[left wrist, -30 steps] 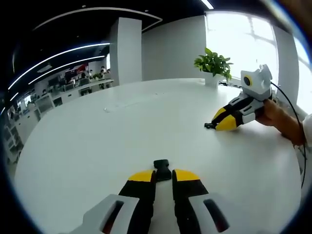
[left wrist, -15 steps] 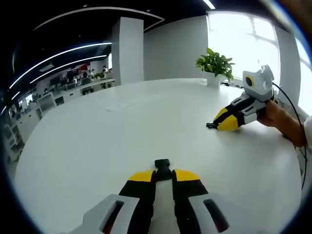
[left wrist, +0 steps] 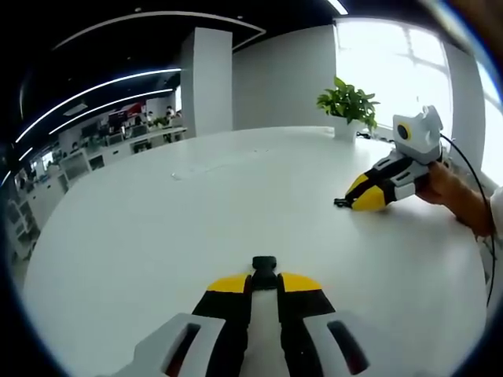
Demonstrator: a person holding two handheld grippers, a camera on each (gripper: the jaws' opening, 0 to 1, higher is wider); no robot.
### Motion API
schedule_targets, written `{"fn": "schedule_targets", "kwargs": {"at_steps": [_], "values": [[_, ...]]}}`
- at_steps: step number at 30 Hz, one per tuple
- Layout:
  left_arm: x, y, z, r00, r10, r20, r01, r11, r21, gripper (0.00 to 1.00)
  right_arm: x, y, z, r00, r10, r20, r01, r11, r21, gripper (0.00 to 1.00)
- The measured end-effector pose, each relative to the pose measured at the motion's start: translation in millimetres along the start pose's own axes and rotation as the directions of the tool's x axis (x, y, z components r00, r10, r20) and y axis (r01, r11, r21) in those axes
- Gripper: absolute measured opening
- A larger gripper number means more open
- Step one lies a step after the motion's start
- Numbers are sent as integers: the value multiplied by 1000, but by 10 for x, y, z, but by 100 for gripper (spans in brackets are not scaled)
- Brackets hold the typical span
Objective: Snap the two parts of the plastic buckle together until the buckle closes and remains connected.
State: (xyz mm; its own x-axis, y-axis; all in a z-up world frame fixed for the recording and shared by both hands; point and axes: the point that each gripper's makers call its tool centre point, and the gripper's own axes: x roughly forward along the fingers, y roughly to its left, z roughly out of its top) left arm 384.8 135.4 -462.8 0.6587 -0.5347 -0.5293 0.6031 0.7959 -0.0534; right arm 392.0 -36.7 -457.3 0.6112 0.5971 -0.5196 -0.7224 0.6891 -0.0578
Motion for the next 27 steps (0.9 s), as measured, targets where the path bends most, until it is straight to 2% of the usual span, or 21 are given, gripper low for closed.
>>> {"fn": "schedule_targets", "kwargs": {"at_steps": [11,14,27], "values": [[28,9,20,1000,6,5,-6,1000,23,12,-17,12,-2,1000,3,3,-3,1000,-18,13],[44,-55,33,999,-35,15,35,999,3,12,-18,7,-3,1000,5,3,-5,1000,-19,13],[31,-117,95,998,-46,34,45,998,33,12,-78,-82,28,1000,3,18,-3,1000,3,13]]}}
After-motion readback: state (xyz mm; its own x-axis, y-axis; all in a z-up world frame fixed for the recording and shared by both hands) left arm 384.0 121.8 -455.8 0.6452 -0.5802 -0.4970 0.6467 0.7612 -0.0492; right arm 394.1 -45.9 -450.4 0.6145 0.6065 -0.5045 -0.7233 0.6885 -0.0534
